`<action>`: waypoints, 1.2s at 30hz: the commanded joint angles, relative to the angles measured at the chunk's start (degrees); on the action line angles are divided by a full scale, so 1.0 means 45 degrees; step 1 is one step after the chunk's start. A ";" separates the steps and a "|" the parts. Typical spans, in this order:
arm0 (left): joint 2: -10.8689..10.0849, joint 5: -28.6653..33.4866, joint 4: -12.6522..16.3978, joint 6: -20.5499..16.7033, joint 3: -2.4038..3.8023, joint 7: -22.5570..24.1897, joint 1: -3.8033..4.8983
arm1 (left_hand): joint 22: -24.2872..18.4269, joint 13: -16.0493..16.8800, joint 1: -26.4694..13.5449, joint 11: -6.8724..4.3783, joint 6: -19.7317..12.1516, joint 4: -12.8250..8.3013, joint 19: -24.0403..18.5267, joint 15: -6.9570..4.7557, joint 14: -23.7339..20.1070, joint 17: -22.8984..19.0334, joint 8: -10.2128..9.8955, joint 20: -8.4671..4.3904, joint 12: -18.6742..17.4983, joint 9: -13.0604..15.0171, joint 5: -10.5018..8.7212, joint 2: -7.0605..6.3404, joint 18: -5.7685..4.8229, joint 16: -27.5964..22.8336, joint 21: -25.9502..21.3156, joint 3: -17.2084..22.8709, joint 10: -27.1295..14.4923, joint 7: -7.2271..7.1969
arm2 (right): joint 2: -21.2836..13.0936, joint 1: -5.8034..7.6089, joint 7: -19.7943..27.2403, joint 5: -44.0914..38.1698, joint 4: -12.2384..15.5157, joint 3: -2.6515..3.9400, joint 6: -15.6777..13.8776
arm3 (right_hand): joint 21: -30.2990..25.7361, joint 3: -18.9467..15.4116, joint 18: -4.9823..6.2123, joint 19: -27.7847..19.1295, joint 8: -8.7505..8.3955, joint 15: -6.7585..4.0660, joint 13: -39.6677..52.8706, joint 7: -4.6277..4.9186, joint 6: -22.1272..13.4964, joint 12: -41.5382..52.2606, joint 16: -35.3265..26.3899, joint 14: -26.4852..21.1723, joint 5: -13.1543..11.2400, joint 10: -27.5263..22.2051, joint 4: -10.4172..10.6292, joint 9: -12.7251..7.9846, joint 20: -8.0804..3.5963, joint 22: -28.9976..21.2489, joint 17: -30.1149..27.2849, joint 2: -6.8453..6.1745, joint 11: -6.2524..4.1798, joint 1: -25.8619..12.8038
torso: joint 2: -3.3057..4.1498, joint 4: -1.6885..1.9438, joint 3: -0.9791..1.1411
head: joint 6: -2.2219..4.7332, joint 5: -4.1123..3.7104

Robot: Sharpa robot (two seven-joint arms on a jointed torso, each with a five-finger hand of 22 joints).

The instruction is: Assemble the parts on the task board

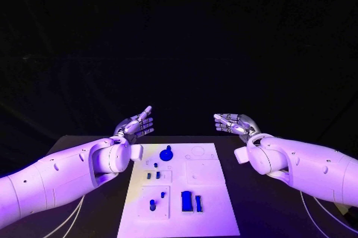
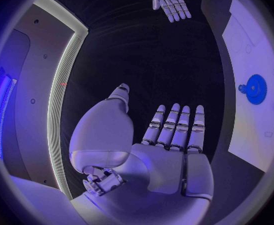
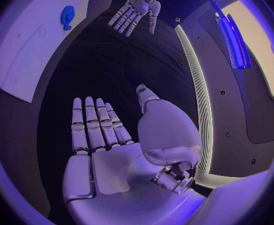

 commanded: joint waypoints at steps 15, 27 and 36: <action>-0.0936 -0.1620 0.3325 -0.4572 0.0243 0.2266 -0.1121 | -0.2212 -0.0167 -0.7542 -0.1634 -0.4205 -0.1492 -0.3492 -0.1630 -0.3852 -0.0158 -0.0192 -0.1557 -0.0186 -0.0166 -0.1634 0.1101 -0.0389 -0.0186 -0.0193 -0.0021 -0.4466 -0.0526 | -0.0584 -0.1412 0.2279 0.2484 0.3558 0.1132 -0.4039 | -0.0192 -0.1291 -0.1750 -0.4246 -0.0224 -0.1267 -0.0347 -0.1828 -0.4941 -0.0219 -0.0229 -0.5413 -0.1898 -0.5508 -0.1374 -0.1564 -0.2297 -0.3182 -0.1246 0.0199 -0.1481 -0.7746 | -0.0078 0.0156 0.0161 | 0.0100 0.0073; -0.0945 -0.1633 0.3358 -0.4611 0.0246 0.2284 -0.1132 | -0.2212 -0.0167 -0.9397 -0.1634 -0.5243 -0.2461 -0.4379 -0.1630 -0.4804 -0.0158 -0.0192 -0.2523 -0.0186 -0.0166 -0.2656 0.1101 -0.0389 -0.0186 -0.0193 -0.0021 -0.5570 -0.0526 | -0.0585 -0.1412 0.2280 0.2485 0.3560 0.1132 -0.4040 | -0.0192 -0.1291 -0.1750 -0.5280 -0.0224 -0.1267 -0.0347 -0.1828 -0.6169 -0.0219 -0.0229 -0.6753 -0.1898 -0.6866 -0.1374 -0.1564 -0.2297 -0.3969 -0.1246 0.0199 -0.1481 -0.9656 | -0.0078 0.0156 0.0161 | 0.0100 0.0073; -0.0945 -0.1633 0.3358 -0.4611 0.0246 0.2284 -0.1132 | -0.2212 -0.0167 -1.0319 -0.1634 -0.5745 -0.2461 -0.4753 -0.1630 -0.5261 -0.0158 -0.0192 -0.2523 -0.0186 -0.0166 -0.2656 0.1101 -0.0389 -0.0186 -0.0193 -0.0021 -0.6083 -0.0526 | -0.0585 -0.1412 0.2280 0.2485 0.3560 0.1132 -0.4040 | -0.0192 -0.1291 -0.1750 -0.5796 -0.0224 -0.1267 -0.0347 -0.1828 -0.6781 -0.0219 -0.0229 -0.7421 -0.1898 -0.7549 -0.1374 -0.1564 -0.2297 -0.5183 -0.1246 0.0199 -0.1481 -1.0606 | -0.0078 0.0156 0.0161 | 0.0100 0.0073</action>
